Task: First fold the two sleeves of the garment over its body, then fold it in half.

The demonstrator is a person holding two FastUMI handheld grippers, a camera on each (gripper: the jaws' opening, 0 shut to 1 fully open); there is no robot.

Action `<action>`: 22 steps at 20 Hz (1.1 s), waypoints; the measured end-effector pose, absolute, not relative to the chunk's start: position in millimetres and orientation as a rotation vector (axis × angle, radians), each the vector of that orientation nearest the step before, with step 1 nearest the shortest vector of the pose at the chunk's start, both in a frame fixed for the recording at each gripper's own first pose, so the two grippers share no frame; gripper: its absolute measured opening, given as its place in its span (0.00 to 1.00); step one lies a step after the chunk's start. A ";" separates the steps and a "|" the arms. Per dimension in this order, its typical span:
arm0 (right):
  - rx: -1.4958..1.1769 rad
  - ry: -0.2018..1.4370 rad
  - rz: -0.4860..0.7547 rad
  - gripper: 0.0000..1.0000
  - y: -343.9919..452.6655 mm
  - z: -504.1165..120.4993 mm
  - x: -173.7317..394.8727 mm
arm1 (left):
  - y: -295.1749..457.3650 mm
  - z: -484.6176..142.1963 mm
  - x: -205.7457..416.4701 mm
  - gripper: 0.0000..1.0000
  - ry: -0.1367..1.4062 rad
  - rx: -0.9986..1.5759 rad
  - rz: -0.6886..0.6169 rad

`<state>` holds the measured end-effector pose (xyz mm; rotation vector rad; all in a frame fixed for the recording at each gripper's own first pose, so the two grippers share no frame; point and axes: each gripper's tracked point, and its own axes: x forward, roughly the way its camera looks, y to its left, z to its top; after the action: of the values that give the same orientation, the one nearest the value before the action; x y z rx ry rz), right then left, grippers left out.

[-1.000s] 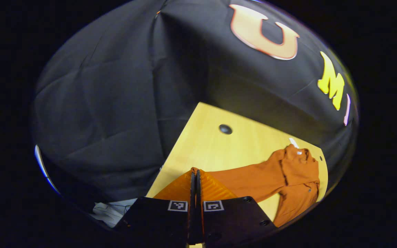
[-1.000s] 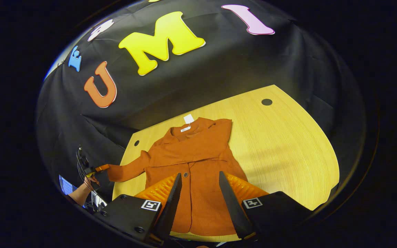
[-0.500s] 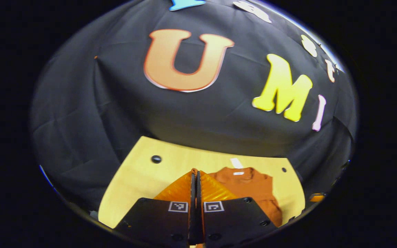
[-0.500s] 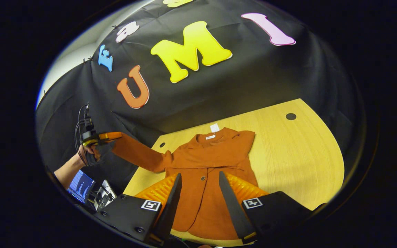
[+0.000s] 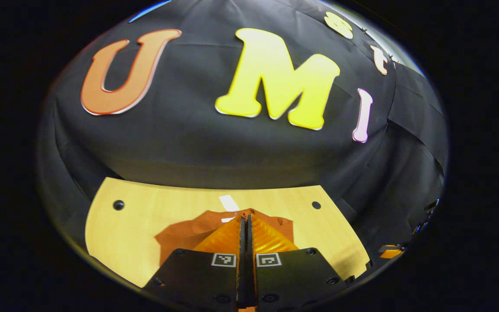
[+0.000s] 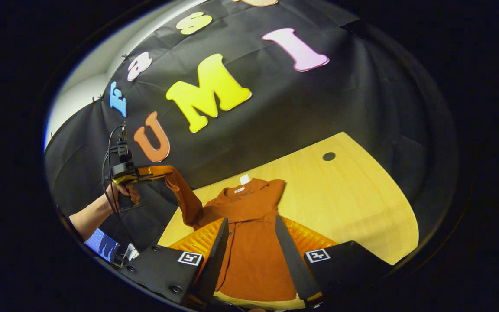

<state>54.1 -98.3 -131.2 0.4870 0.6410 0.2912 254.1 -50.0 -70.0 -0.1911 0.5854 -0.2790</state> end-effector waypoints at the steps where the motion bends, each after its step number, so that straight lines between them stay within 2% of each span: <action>1: 0.485 0.638 0.263 0.71 -113.7 -132.5 51.0 | -68.3 -80.6 259.4 0.02 0.603 -0.192 -0.301; 8: 0.485 0.655 0.077 0.71 -205.5 -149.3 20.2 | -174.9 -164.5 299.0 0.03 0.718 -0.135 -0.410; 12: 0.463 0.680 0.008 0.71 -235.1 -158.8 1.1 | -206.0 -222.5 329.1 0.03 0.790 -0.112 -0.373; 17: 0.456 0.688 -0.013 0.71 -248.3 -158.5 -6.7 | -235.8 -250.0 380.5 0.03 0.789 -0.140 -0.298; 18: 0.453 0.687 -0.007 0.71 -247.2 -157.5 -6.6 | -220.5 -272.4 366.5 0.03 0.791 -0.136 -0.279; 22: 0.456 0.713 0.038 0.71 -235.6 -164.3 -3.4 | -251.9 -269.1 373.8 0.09 0.820 -0.226 -0.296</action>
<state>-3.4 -235.6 -164.3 0.4565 0.7126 0.0376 373.8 -251.9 -269.1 -0.2256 0.8201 -0.2962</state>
